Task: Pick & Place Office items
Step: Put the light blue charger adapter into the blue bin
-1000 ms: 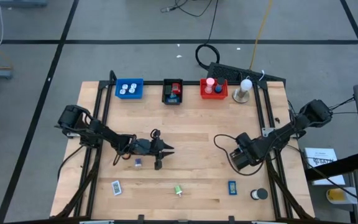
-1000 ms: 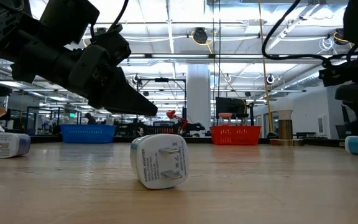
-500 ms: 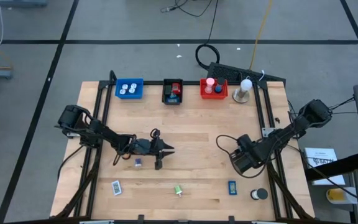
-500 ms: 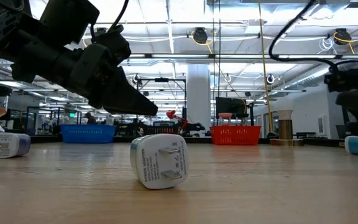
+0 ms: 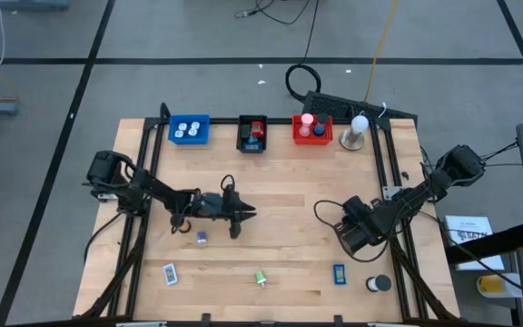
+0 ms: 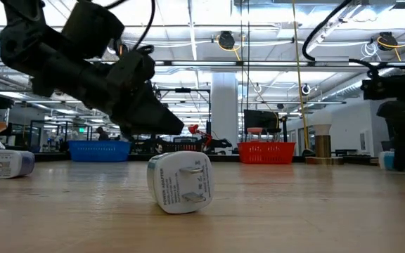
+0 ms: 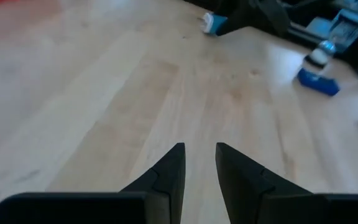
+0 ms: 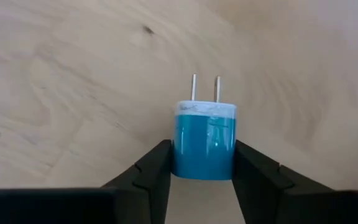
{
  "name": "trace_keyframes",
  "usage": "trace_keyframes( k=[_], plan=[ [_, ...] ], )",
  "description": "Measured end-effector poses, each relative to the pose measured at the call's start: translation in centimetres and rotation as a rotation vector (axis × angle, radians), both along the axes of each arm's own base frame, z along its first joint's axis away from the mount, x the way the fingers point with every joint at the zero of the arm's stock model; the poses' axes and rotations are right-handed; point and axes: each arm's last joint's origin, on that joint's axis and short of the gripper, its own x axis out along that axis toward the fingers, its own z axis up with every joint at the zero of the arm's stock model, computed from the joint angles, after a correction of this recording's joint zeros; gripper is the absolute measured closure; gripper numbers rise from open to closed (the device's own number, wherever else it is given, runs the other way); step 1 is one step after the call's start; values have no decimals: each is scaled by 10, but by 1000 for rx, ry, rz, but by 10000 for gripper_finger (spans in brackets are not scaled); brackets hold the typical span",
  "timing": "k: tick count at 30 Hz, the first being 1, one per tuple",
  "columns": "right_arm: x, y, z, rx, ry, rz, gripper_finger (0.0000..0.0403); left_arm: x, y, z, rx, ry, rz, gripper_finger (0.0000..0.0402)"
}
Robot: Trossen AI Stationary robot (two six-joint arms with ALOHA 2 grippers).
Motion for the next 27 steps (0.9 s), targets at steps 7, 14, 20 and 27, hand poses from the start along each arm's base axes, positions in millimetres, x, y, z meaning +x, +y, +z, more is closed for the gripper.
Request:
trace_keyframes(
  k=[7, 14, 20, 27],
  plan=[
    [31, 1, 5, -210, -177, 344, 273, 11, 23, 8, -297, -18, -59, 309],
    [83, -6, 20, -421, -333, 660, 275, 40, 19, 36, -390, -50, -77, 244],
    [109, -9, 17, -598, -332, 823, 275, 56, 20, 50, -448, 8, -24, 132],
    [119, -9, 18, -692, -349, 880, 271, 68, 21, 64, -435, 27, 58, 65]
  ],
)
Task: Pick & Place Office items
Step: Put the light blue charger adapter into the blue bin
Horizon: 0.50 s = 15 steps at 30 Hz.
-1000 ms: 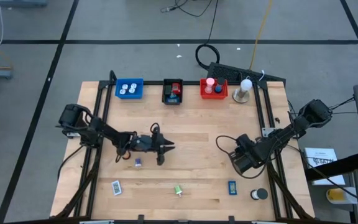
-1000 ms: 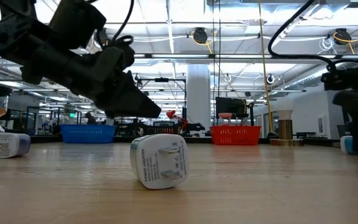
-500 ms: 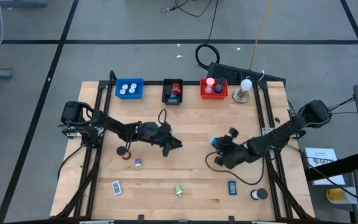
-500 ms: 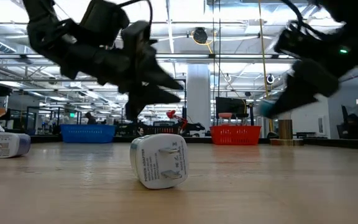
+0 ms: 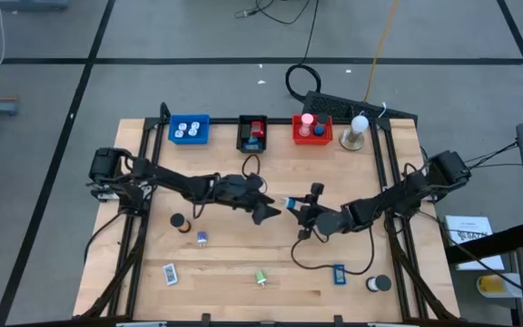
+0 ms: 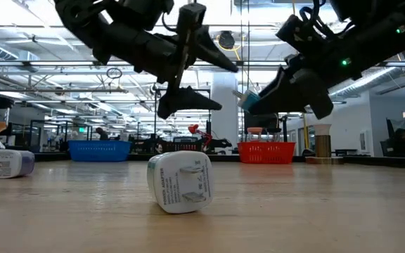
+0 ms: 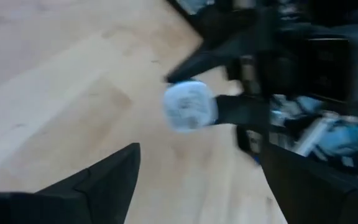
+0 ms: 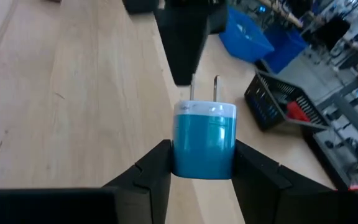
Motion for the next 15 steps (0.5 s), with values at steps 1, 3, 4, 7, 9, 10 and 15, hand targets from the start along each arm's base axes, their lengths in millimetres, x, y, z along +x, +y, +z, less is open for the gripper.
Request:
trace_keyframes(
  k=[1, 3, 4, 7, 9, 10, 15],
  plan=[
    [0, 0, 1, -9, -4, 5, 271, 1, 1, 1, 10, 21, 20, 63],
    [1, 1, 3, -20, -16, 14, 271, 3, 1, 3, 20, 35, 45, 65],
    [2, 1, 3, -27, -19, 17, 271, 4, 2, 5, 21, 26, 47, 68],
    [3, 1, 5, -47, -25, 29, 270, 9, 2, 14, 23, -12, 46, 82],
    [3, 1, 7, -57, -36, 35, 270, 11, 1, 18, 30, -21, 43, 94],
    [4, 1, 8, -60, -43, 37, 270, 13, 1, 16, 34, -17, 49, 101],
    [5, 2, 11, -79, -64, 50, 270, 25, 2, 5, 35, 7, 61, 131]
  ],
)
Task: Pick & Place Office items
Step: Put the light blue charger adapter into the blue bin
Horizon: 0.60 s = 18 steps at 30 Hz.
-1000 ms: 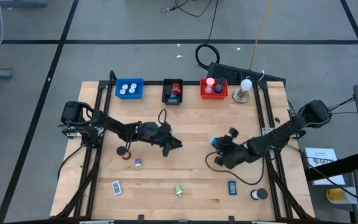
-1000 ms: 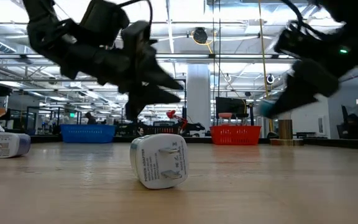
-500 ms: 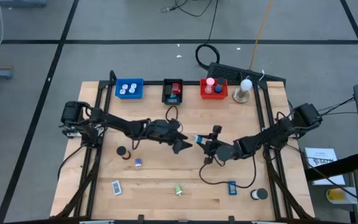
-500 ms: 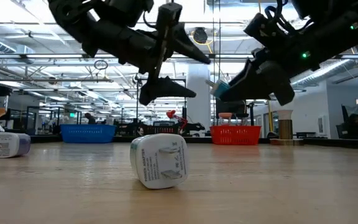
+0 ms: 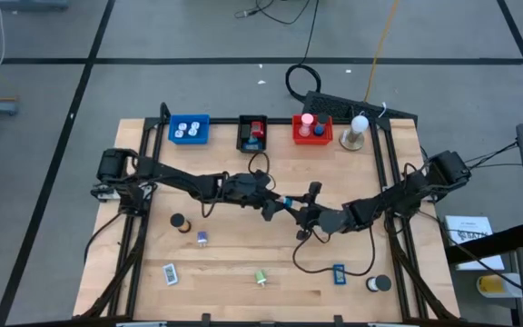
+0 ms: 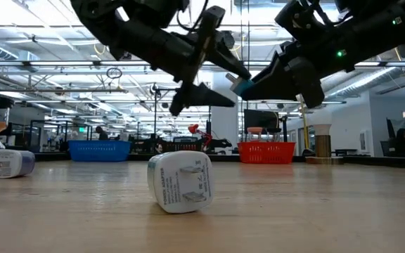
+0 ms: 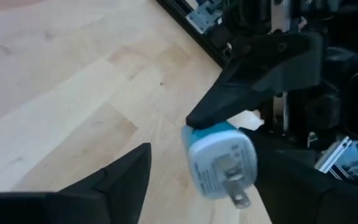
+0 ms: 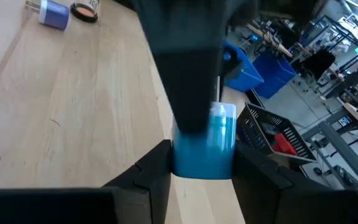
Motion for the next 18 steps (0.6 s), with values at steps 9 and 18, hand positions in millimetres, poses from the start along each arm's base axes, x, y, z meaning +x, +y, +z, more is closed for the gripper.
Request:
trace_keyframes(
  k=[9, 18],
  plan=[
    [0, 0, 0, -13, 6, 6, 269, 16, 4, 0, 24, 37, -44, 194],
    [0, 0, 0, -24, 12, 16, 266, 16, 6, 2, 55, 51, -65, 260]
  ],
)
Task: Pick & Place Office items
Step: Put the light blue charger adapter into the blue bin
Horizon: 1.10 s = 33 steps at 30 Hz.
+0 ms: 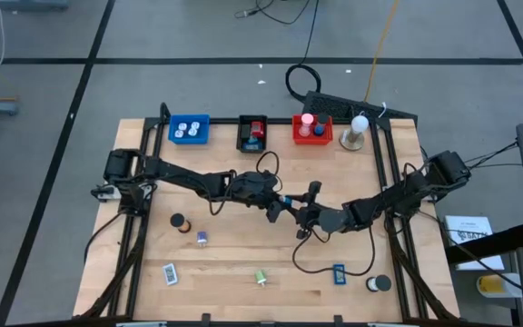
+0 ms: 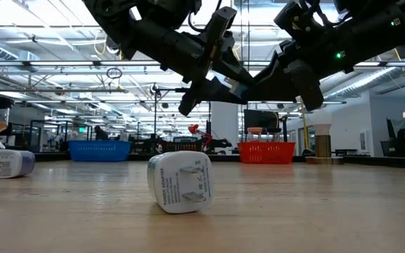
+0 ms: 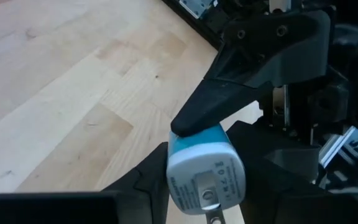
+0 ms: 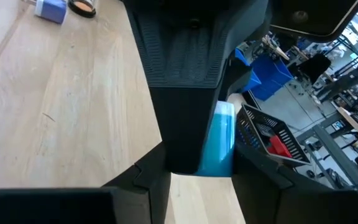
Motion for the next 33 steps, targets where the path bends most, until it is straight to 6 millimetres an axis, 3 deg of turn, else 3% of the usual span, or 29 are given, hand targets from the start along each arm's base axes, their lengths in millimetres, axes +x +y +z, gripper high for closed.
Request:
trace_keyframes(
  k=[7, 10, 13, 17, 26, 33],
  plan=[
    [-2, 5, 0, 33, -25, -32, 216, -19, 13, 12, 102, 136, -19, 261],
    [-5, 9, 0, 15, -22, -52, 191, -39, 20, 24, 151, 261, -39, 261],
    [-5, 11, -1, 14, -18, -44, 183, -68, 28, 25, 200, 494, -62, 261],
    [-5, 12, -1, 30, -14, -11, 205, -91, 36, 14, 285, 768, -52, 261],
    [-3, 11, -1, 61, -11, 37, 294, -88, 39, -15, 397, 898, -225, 261],
    [-3, 11, -1, 56, -7, 39, 327, -88, 40, -34, 398, 1007, -254, 261]
  ],
)
